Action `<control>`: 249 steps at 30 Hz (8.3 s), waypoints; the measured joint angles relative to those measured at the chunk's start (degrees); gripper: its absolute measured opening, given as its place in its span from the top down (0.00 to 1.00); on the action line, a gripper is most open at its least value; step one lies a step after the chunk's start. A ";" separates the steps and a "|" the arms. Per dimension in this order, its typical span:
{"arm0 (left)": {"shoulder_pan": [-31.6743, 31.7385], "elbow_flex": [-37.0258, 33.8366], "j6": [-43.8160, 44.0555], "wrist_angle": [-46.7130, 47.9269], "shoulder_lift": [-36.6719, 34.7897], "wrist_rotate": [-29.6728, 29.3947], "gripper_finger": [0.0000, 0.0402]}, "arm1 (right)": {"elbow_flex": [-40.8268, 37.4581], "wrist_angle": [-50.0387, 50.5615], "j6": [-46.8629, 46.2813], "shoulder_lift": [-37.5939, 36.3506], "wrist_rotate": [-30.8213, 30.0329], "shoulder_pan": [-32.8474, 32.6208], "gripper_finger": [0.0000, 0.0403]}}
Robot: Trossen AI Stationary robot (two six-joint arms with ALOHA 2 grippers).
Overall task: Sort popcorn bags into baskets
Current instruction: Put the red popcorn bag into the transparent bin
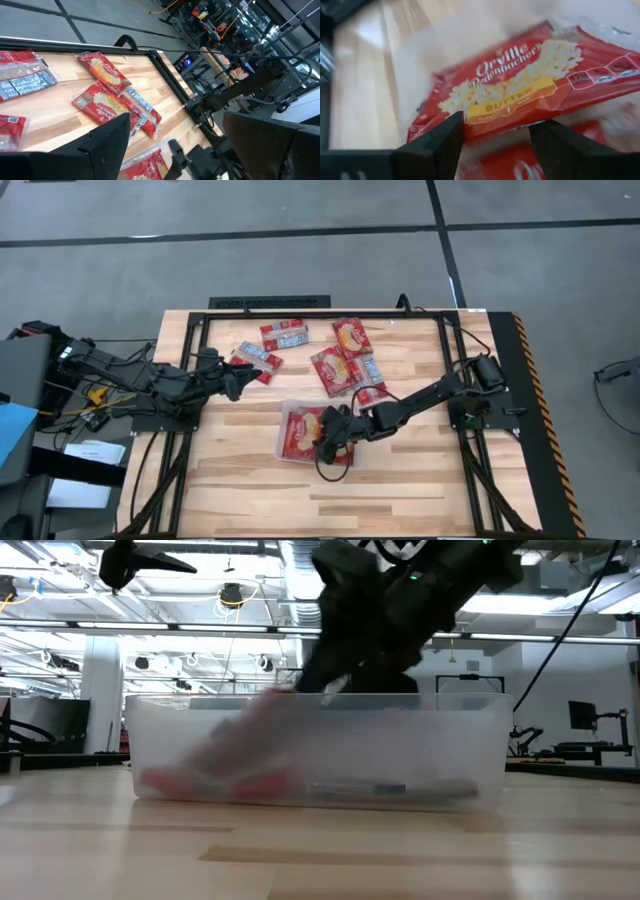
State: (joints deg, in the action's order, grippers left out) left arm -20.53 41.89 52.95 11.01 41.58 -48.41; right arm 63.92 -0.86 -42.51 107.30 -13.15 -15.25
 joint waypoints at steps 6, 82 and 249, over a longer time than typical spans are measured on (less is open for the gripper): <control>0.00 0.00 0.22 0.91 0.00 -0.11 0.24 | 4.87 16.92 7.32 -0.97 0.21 0.40 0.42; 64.78 0.03 -23.35 22.87 29.03 31.94 0.24 | 16.30 38.82 15.57 -19.13 2.54 -0.56 0.79; 17.84 0.72 -30.94 -17.25 9.59 23.90 0.43 | 33.68 31.63 41.55 -13.21 -0.37 19.17 0.95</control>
State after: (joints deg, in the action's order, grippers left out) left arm -2.70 42.61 22.01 -6.24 51.17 -24.51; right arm 97.60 30.78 -0.96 94.09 -13.52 3.92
